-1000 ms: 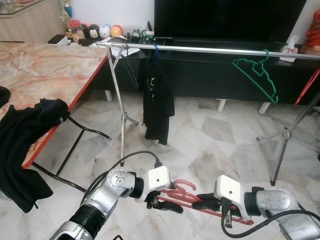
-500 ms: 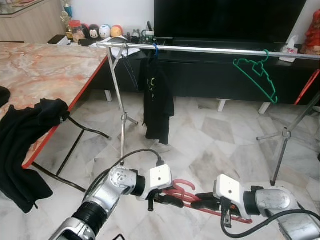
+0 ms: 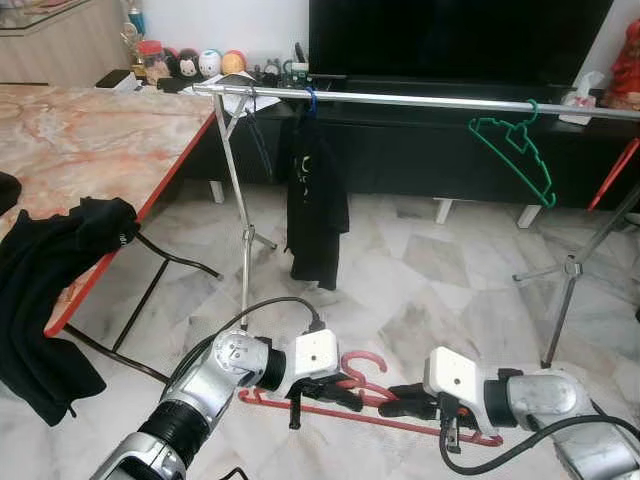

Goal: Hang hanger

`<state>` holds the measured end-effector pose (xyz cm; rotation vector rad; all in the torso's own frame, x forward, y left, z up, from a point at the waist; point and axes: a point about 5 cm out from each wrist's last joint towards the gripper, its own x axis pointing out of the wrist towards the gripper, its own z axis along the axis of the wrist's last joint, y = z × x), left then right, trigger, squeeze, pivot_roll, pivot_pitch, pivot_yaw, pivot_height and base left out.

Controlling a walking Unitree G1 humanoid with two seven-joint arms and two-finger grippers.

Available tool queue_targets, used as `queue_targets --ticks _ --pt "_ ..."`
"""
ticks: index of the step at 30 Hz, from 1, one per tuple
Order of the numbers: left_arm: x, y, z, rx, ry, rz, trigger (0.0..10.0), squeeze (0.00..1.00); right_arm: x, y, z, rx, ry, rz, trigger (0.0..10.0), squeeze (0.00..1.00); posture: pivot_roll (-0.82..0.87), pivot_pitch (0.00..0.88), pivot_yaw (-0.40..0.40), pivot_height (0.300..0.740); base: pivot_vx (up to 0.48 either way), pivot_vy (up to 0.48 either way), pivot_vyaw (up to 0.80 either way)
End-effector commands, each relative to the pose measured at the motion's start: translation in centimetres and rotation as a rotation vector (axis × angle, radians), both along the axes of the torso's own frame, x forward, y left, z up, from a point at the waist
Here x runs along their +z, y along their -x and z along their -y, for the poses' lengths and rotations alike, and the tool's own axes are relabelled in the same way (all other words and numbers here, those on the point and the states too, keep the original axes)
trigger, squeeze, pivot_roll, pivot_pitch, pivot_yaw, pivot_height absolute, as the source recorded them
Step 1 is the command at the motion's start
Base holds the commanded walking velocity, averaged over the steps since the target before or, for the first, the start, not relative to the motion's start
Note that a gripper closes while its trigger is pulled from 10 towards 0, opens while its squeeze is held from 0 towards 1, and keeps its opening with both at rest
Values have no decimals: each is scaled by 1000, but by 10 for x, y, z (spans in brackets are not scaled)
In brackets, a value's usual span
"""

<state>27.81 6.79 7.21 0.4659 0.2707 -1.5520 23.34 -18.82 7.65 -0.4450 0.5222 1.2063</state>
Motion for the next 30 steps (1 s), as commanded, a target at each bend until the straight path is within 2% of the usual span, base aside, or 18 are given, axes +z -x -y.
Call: queue_targets --ticks 1,2,3,4,8,9,17,21,22,24,25,27,28,30 --pt "-2 2 0 -22 -15 -20 0 0 8 -8 0 -24 -24 44 10000 0 -113 0 5 740 0 0 0" --pt "-2 2 0 -22 -15 -20 0 0 8 -8 0 -24 -24 44 10000 0 -113 0 5 740 0 0 0" --pt "-2 2 0 -26 -16 -20 0 0 8 -8 0 -22 -29 37 10000 976 -112 0 6 740 0 0 0" --pt "-2 2 -1 -35 -24 -19 0 0 8 -8 -1 -19 -35 28 10000 1000 -112 0 6 740 0 0 0" --pt "-3 3 -3 -47 -51 -5 0 0 8 -7 -1 -15 -35 24 10000 1000 -109 0 5 740 0 0 0" --pt "-8 3 -4 -61 -96 24 0 0 7 -7 -1 1 -33 16 10000 1000 -110 0 4 740 0 0 0" --pt "-12 1 -7 -65 -159 71 0 0 8 -7 0 19 -15 10 10000 1000 -109 0 1 740 0 0 0" --pt "-14 -6 -13 6 -189 102 0 0 10 -17 5 -55 -3 79 10000 1000 -109 0 0 740 0 0 0" --pt "-15 -11 -20 75 -207 127 0 0 12 -23 10 -123 -7 125 10000 1000 -109 0 0 740 0 0 0" --pt "-16 -17 -28 145 -221 153 0 0 11 -29 16 -204 -10 161 10000 1000 -109 0 0 740 0 0 0" --pt "-17 -19 -32 181 -225 162 0 0 11 -32 21 -248 1 198 10000 949 -108 0 1 740 0 0 0" --pt "-18 -22 -43 248 -242 191 0 0 7 -41 34 -409 21 246 10000 0 -108 0 1 740 0 0 0" --pt "-18 -22 -43 248 -242 191 0 0 7 -41 34 -409 21 246 10000 0 -108 0 1 740 0 0 0" --pt "-19 -25 -55 356 -233 204 0 0 7 -50 53 -629 -10 308 10000 0 -98 0 1 740 0 0 0"
